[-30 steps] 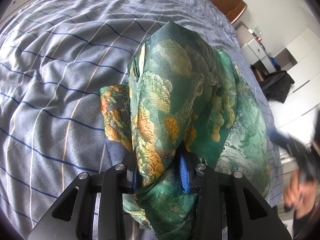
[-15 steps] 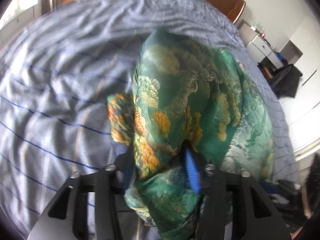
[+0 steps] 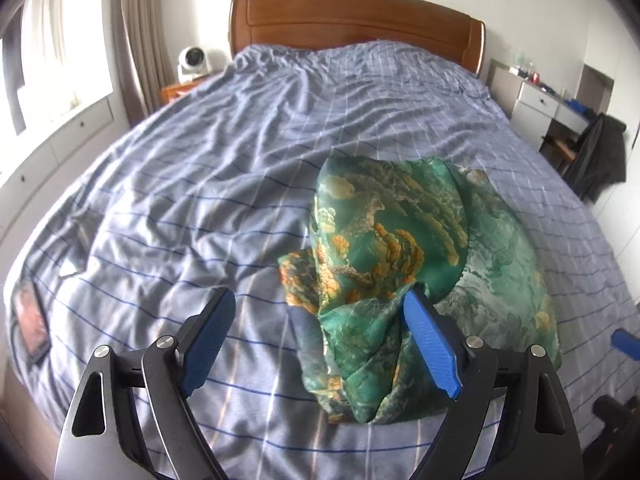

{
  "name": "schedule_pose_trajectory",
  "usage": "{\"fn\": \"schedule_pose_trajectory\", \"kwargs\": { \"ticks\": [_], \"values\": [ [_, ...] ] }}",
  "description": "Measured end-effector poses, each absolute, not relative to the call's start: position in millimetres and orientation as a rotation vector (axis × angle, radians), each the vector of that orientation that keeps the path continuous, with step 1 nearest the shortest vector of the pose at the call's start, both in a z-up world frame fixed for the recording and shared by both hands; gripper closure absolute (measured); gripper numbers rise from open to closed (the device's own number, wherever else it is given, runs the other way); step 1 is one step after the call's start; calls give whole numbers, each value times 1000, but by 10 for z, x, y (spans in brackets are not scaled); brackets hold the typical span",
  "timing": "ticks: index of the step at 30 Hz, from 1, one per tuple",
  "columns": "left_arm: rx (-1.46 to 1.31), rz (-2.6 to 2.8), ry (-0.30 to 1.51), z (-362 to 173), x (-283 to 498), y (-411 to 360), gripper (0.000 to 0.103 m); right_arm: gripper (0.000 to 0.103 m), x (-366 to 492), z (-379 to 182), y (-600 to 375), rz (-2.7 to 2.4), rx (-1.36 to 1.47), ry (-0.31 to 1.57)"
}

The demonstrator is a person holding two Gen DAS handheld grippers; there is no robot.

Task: Fold large clothes
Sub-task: 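Open the left tool and withdraw both tools from the bundle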

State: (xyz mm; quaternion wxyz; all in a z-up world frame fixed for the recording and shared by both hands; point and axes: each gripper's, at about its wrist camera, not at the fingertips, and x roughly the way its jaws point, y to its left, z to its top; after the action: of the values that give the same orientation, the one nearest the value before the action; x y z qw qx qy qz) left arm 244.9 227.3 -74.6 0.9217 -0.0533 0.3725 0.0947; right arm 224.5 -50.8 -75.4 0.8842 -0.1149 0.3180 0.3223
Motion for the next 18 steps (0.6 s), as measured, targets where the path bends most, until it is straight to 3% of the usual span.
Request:
{"fn": "schedule_pose_trajectory", "kwargs": {
  "ticks": [4,7,9,18],
  "values": [
    [-77,207,760,-717,2400,2222,15,28,2255,-789,-550,644,-244,657],
    [-111,184,776,-713,2330,2328,5,28,2249,-782,-615,615,-241,660],
    [-163,144,789,-715,2272,2462,5,28,2272,-787,-684,592,-225,666],
    [-677,-193,862,-1062,2348,3128,5,28,2479,-1016,-1185,523,-42,783]
  ]
}}
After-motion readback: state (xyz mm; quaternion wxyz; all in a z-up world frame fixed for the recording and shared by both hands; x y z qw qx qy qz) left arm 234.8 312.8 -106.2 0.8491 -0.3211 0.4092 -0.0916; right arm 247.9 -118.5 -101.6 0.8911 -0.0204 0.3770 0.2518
